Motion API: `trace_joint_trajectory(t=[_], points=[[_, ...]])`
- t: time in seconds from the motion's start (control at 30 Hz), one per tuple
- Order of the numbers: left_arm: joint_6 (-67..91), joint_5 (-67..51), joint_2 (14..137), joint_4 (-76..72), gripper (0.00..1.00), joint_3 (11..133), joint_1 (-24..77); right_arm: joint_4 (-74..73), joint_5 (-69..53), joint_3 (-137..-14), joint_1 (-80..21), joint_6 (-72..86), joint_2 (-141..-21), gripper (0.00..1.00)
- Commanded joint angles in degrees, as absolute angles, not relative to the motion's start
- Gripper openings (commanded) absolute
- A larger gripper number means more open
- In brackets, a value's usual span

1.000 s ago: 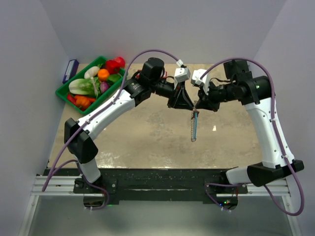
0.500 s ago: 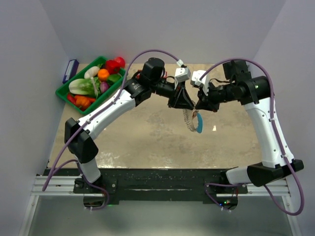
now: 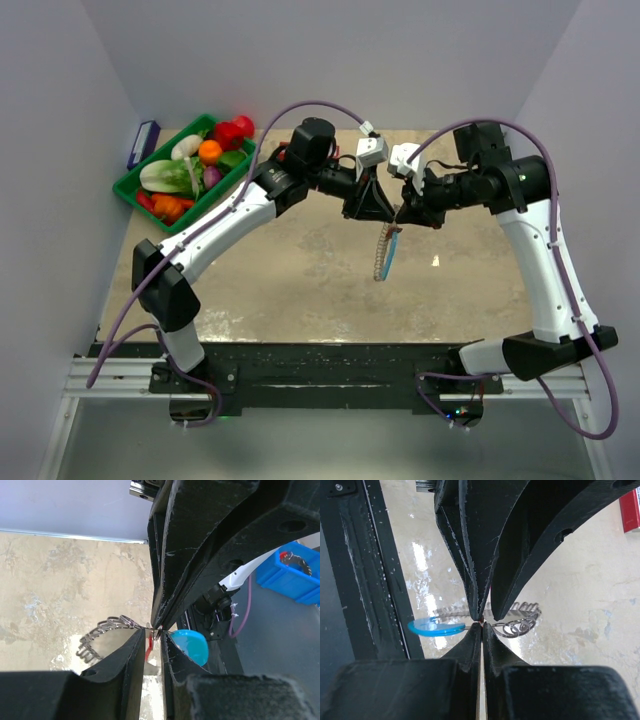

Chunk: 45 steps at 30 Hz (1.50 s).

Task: Remove the keys from the keyring

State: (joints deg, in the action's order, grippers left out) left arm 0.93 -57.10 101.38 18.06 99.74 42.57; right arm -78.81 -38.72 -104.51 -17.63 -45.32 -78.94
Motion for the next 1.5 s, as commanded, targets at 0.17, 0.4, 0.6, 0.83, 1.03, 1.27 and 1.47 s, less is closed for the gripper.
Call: trace_joint_trajectory(t=[0.17,0.4,0.6,0.83,1.03,1.27,1.47], points=[[1.67,-58.97,101.78,16.17,0.21,99.58,43.42,-77.08,-42.54,-104.68,-17.84,-43.68,-77.26,0.00],[1.06,-59.50,101.51,16.70,0.19,99.23,43.51,-74.36,-41.92,-104.15,-17.93,-41.66,-76.38,0.00],[0.79,-59.94,100.99,16.79,0.18,98.70,43.51,-73.12,-41.22,-104.50,-17.84,-40.52,-75.50,0.00],[1.76,-59.59,100.72,15.91,0.14,99.31,43.51,-74.53,-41.84,-104.15,-17.84,-41.40,-76.46,0.00],[1.58,-59.15,100.55,16.17,0.15,99.67,43.51,-74.44,-39.03,-103.10,-17.75,-41.57,-76.38,0.00],[1.58,-58.89,100.81,16.44,0.18,100.20,43.50,-74.97,-37.27,-103.27,-17.84,-42.10,-76.82,0.00],[1.67,-58.71,100.90,16.61,0.21,100.37,43.51,-76.90,-37.00,-104.85,-17.93,-43.06,-77.87,0.00]])
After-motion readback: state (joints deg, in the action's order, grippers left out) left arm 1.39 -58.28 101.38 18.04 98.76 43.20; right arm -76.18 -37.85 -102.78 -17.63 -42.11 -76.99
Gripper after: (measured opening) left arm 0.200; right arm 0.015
